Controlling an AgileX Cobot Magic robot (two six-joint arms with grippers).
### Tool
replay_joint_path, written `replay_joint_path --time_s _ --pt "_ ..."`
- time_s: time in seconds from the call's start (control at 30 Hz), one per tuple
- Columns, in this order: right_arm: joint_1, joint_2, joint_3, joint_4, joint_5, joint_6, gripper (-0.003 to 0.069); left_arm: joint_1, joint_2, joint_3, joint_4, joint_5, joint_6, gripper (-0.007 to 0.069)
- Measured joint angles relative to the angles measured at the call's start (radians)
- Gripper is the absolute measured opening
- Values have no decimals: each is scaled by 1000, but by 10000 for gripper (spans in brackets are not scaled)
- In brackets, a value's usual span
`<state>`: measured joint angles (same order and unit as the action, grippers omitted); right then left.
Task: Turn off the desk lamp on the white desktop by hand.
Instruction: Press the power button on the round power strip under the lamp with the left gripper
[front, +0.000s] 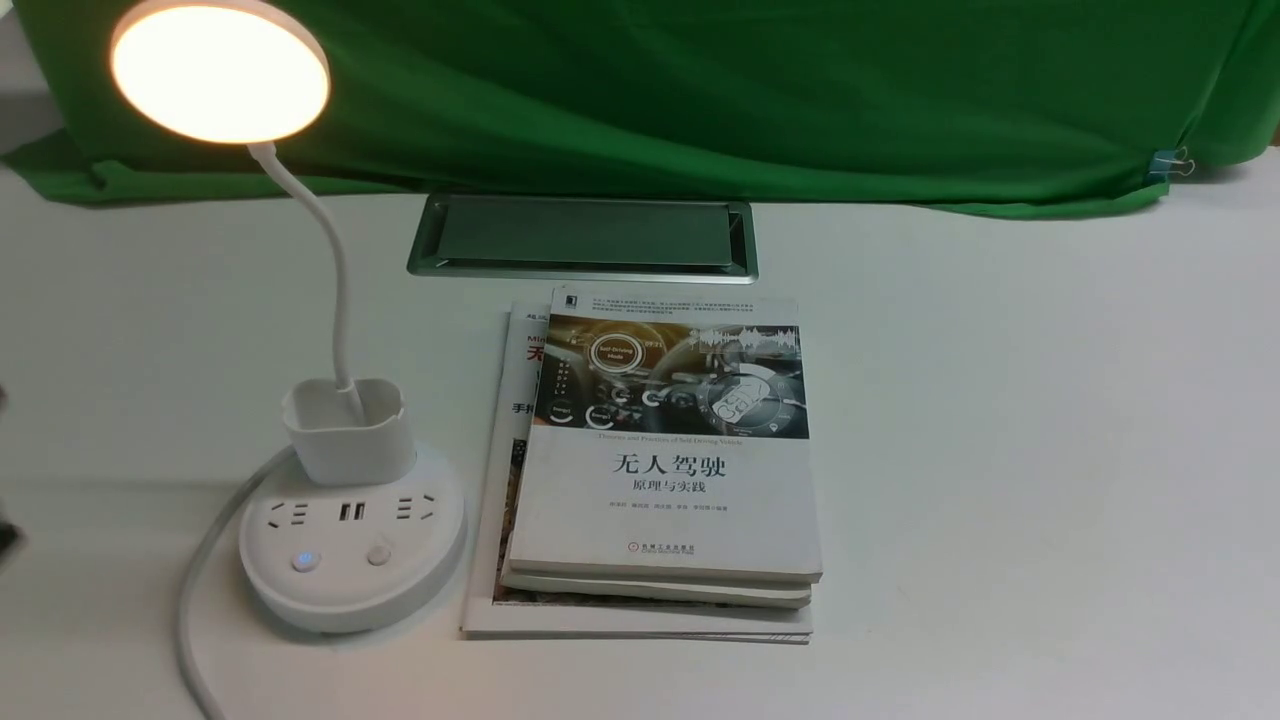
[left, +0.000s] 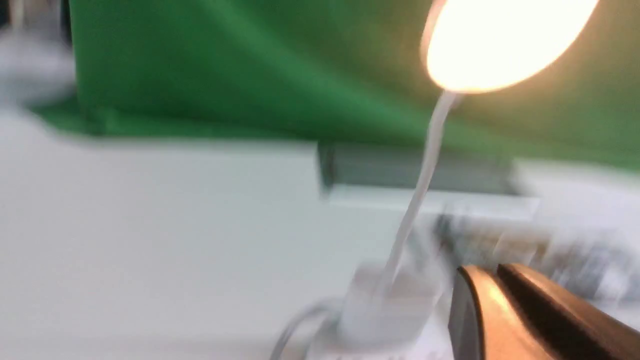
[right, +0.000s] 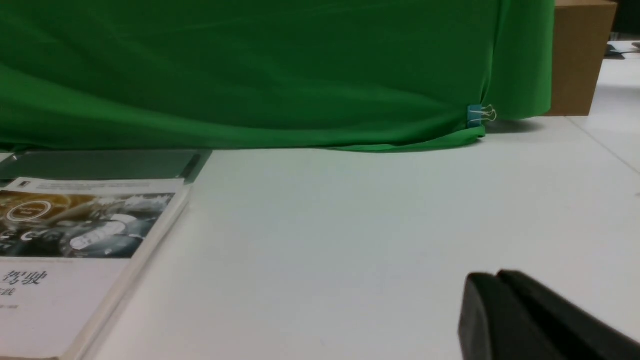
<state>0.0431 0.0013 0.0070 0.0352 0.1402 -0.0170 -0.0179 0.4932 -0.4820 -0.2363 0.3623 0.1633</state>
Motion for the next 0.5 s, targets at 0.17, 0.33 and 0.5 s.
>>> replay_joint_path --time_s 0.17,0.33,0.5 --pt "0 0 0 0 0 0 36 0 155 1 7 -150 -1 19" --pt "0 0 0 0 0 0 36 0 388 -2 -85 -186 -19 19" --pt "0 0 0 0 0 0 36 -13 625 -95 -220 33 83 19"
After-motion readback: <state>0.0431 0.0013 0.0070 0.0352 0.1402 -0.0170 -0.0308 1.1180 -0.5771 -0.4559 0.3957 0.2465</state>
